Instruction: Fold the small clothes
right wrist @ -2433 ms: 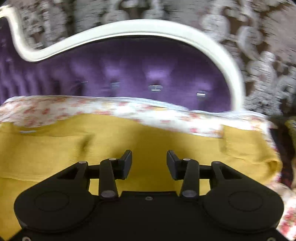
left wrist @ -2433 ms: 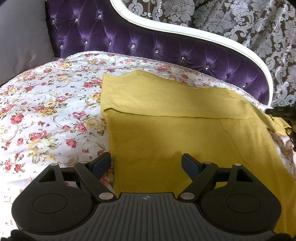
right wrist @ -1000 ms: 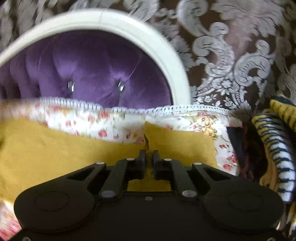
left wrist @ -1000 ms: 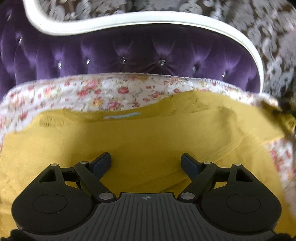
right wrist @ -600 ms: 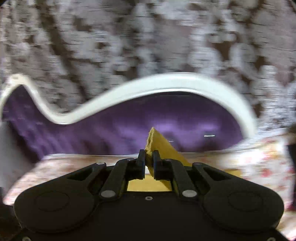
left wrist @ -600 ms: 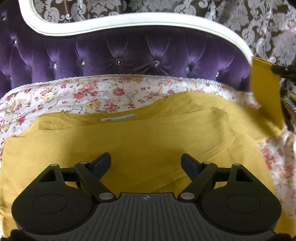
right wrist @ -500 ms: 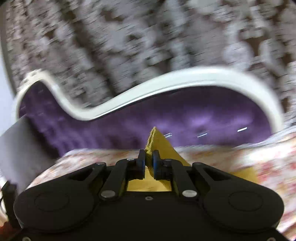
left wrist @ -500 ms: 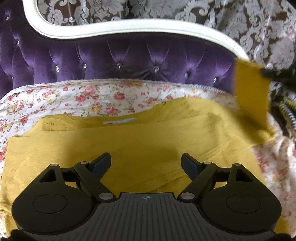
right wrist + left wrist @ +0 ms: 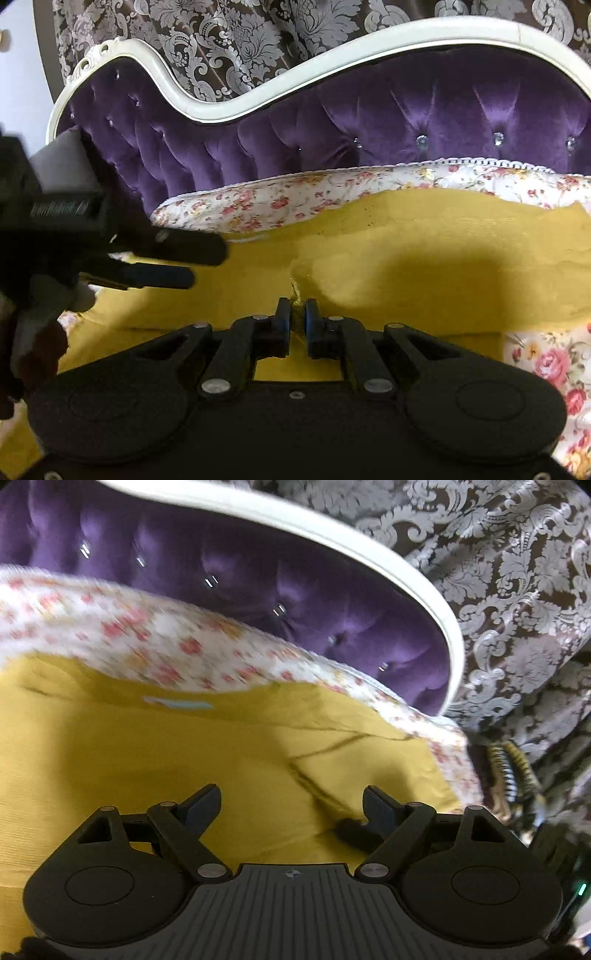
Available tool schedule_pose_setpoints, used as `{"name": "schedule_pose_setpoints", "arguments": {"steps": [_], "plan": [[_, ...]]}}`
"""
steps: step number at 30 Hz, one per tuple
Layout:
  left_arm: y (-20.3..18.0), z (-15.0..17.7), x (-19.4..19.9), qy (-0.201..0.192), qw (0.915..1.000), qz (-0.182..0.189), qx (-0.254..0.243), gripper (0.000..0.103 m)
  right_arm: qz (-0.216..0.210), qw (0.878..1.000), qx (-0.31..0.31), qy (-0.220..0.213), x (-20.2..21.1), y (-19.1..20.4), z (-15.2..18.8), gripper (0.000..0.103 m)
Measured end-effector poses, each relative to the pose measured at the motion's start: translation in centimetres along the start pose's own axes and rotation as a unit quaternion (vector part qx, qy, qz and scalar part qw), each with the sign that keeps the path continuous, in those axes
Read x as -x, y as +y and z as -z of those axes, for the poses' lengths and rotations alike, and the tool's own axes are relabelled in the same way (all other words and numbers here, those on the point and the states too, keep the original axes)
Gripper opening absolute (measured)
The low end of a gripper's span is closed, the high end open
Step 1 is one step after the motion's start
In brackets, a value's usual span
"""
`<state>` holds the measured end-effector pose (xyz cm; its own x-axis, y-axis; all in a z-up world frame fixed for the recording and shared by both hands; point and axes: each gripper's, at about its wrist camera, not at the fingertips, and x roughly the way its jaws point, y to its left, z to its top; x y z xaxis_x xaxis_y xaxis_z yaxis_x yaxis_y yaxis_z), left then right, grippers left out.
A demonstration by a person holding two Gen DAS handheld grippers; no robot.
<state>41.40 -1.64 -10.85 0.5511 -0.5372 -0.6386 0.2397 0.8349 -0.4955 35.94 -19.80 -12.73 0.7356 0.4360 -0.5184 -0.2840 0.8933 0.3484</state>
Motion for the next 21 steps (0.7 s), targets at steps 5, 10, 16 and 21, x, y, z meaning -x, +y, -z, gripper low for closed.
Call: {"name": "schedule_pose_setpoints", "arguments": {"steps": [5,10,16,21], "plan": [[-1.0,0.2,-3.4,0.029,0.9994,0.010,0.013,0.084,0.035,0.999,0.032,0.003,0.1,0.8,1.4,0.032],[-2.3,-0.1,-4.5,0.026,0.9997,0.006,0.002,0.084,0.061,0.996,0.061,0.004,1.5,2.4,2.3,0.046],[-3.6,-0.5,-6.3,0.031,0.9994,0.011,0.012,0.072,0.065,0.997,0.053,0.003,2.4,2.8,3.1,0.051],[-4.4,-0.5,-7.1,0.034,0.9993,-0.009,0.011,0.003,0.066,0.997,0.049,0.006,2.3,2.8,3.4,0.051]]}}
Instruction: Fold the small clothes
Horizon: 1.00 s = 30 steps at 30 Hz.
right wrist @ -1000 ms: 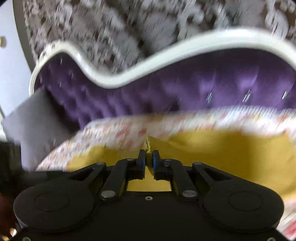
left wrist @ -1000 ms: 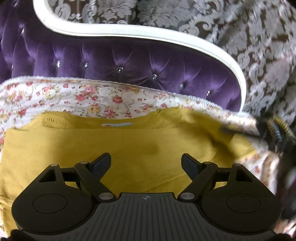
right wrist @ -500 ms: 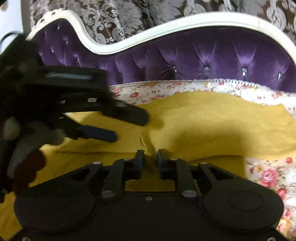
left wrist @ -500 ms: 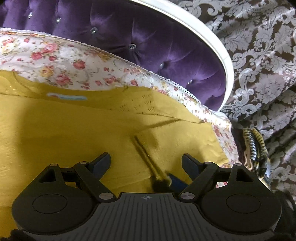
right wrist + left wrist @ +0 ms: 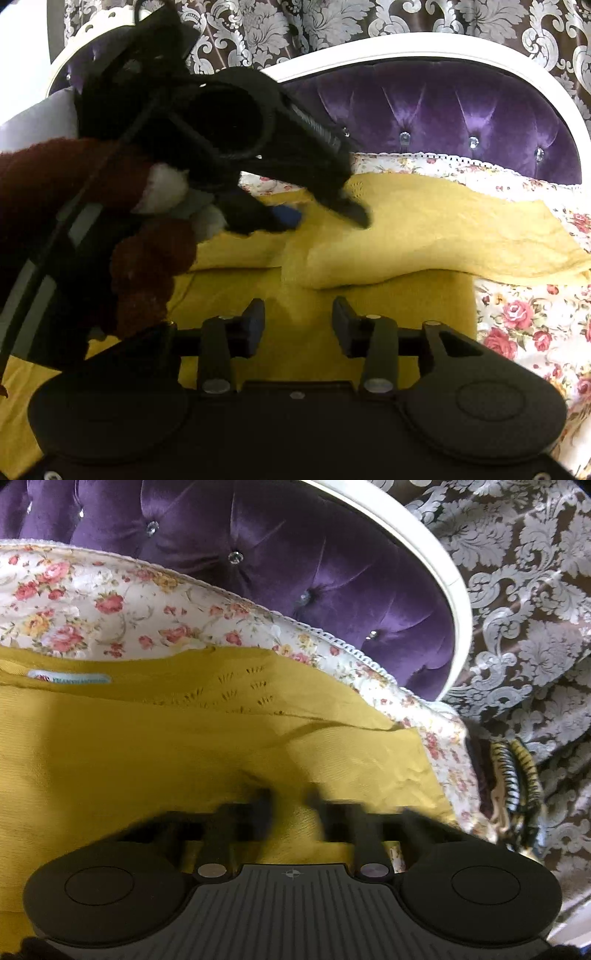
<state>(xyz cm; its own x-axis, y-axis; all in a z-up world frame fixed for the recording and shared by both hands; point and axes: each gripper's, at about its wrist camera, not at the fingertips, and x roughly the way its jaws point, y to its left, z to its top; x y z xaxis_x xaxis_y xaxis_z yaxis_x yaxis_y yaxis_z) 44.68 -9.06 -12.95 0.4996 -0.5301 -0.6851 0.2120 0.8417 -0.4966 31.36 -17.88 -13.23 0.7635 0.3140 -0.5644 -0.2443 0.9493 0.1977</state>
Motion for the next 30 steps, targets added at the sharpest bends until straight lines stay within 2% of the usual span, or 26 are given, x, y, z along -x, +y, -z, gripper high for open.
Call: {"name": "schedule_pose_setpoints", "arguments": {"steps": [6,11,15,19,22,30], "plan": [[-2.7,-0.9,2.8,-0.043,0.9972,-0.004,-0.060,0.003,0.014,1.000,0.026,0.001,-0.1,1.2,0.5,0.055],[-4.9,-2.9,7.9,-0.085,0.9911,0.012,-0.102,0.003,0.027,0.998,0.057,0.005,-0.2,2.3,0.7,0.059],[-4.8,-4.1,12.4,-0.120,0.9852,0.004,-0.122,0.003,0.024,0.998,0.052,0.004,-0.3,2.1,0.9,0.059],[-2.8,-4.7,15.5,-0.128,0.9834,-0.021,-0.127,0.003,0.028,0.998,0.058,0.004,-0.4,2.3,0.9,0.060],[-0.2,-4.4,16.8,-0.128,0.9824,-0.058,-0.123,0.003,0.027,0.998,0.056,0.005,-0.6,2.3,0.8,0.060],[7.6,-2.6,18.3,-0.108,0.9856,-0.114,-0.063,0.003,0.030,0.998,0.059,0.004,-0.7,2.4,0.8,0.060]]}}
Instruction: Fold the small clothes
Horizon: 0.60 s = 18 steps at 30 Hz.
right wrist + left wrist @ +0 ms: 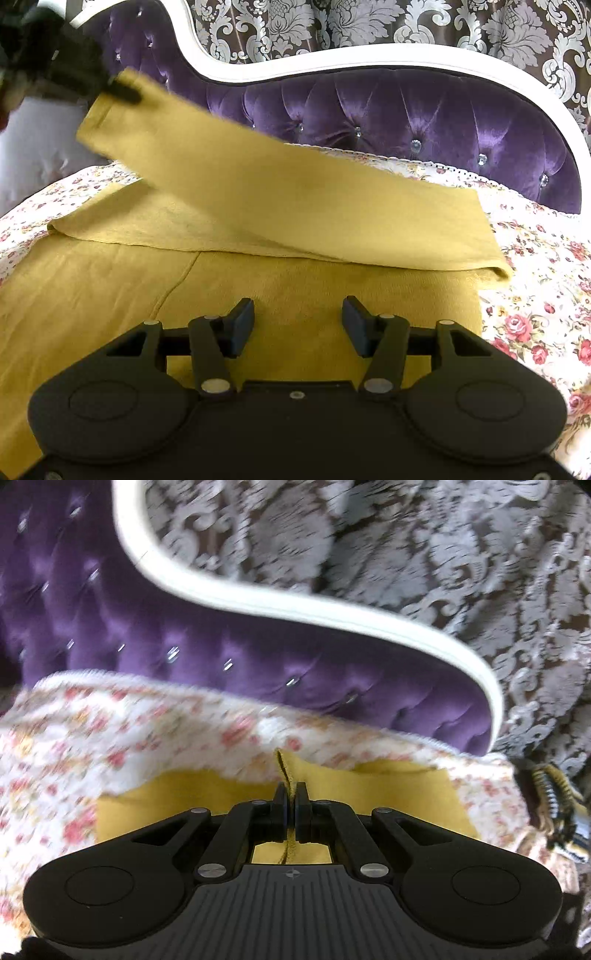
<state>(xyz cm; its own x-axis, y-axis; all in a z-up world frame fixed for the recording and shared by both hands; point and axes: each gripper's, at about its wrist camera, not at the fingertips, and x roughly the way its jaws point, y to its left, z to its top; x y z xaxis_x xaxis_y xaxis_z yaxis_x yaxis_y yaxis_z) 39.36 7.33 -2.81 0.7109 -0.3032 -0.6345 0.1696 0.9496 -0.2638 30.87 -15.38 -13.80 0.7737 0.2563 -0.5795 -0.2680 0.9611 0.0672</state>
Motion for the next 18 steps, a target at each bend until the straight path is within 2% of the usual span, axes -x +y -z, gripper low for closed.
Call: {"name": "schedule_pose_setpoints", "arguments": {"steps": [10,18], "plan": [[4.9,4.0,-2.7,0.054,0.9969,-0.051,0.024,0.004,0.001,1.000,0.003,-0.001,0.0,0.2,-0.1,0.061],[6.0,4.4,-3.8,0.044,0.9927,-0.112,-0.005,0.006,0.001,1.000,0.004,-0.001,0.0,0.3,-0.1,0.061]]}}
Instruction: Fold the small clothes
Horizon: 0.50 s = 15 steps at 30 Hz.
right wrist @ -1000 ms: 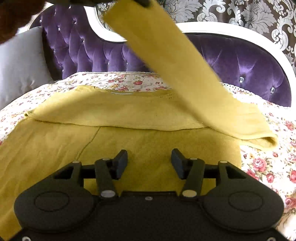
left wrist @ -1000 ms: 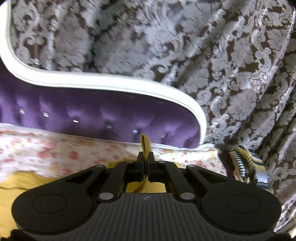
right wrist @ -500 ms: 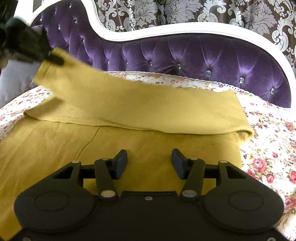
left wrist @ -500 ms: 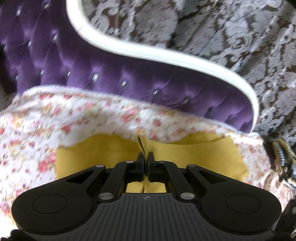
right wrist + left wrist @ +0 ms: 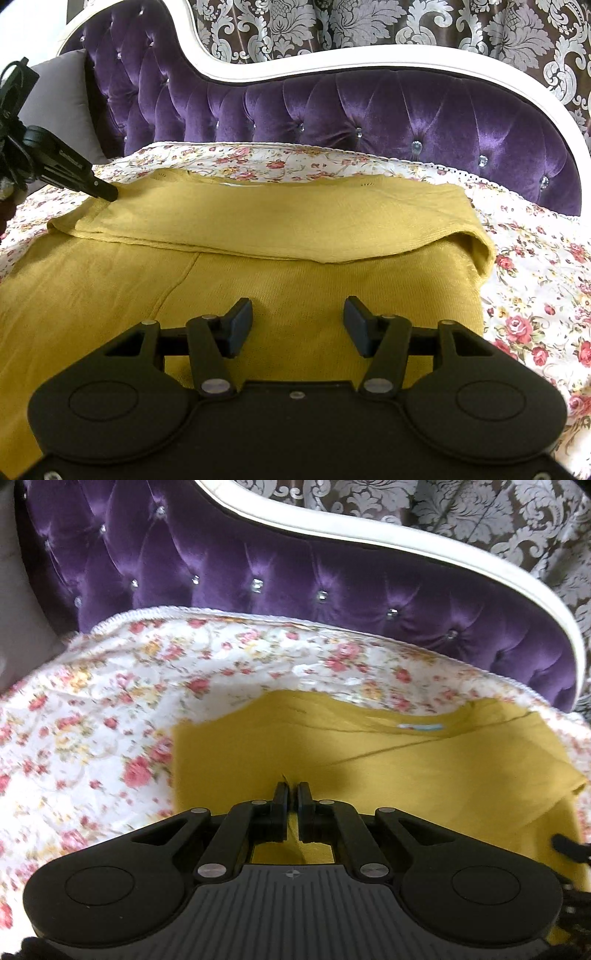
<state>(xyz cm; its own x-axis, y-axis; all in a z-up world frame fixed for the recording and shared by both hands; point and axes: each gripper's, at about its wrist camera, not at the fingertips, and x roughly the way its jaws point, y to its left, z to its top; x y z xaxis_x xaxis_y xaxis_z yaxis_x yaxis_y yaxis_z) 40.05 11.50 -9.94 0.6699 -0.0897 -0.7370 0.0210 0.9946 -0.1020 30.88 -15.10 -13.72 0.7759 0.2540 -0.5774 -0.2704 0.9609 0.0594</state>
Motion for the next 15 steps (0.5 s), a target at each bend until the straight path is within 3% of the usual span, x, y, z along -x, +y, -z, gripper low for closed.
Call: {"name": "schedule_pose_setpoints", "arguments": {"steps": [5,10,12,13,15], "plan": [[0.6,-1.0,-0.7,-0.006,0.9998,-0.019,-0.006,0.006,-0.002,1.000,-0.002,0.001,0.0,-0.1,-0.2,0.061],[1.5,-1.0,-0.4,0.006,0.9981,0.042,0.045,0.007,-0.018,1.000,-0.024,0.004,0.2,-1.0,-0.9,0.061],[1.4,-0.5,-0.4,0.015,0.9960,0.068,0.057,0.015,-0.020,1.000,-0.023,0.004,0.2,-1.1,-1.0,0.061],[1.3,-0.2,-0.5,0.019,0.9953,0.074,0.060,0.028,-0.020,1.000,-0.020,0.004,0.1,-1.0,-1.0,0.062],[0.7,0.2,-0.5,0.013,0.9949,0.078,0.062,0.038,-0.019,1.000,-0.017,0.002,0.2,-0.9,-0.9,0.062]]}}
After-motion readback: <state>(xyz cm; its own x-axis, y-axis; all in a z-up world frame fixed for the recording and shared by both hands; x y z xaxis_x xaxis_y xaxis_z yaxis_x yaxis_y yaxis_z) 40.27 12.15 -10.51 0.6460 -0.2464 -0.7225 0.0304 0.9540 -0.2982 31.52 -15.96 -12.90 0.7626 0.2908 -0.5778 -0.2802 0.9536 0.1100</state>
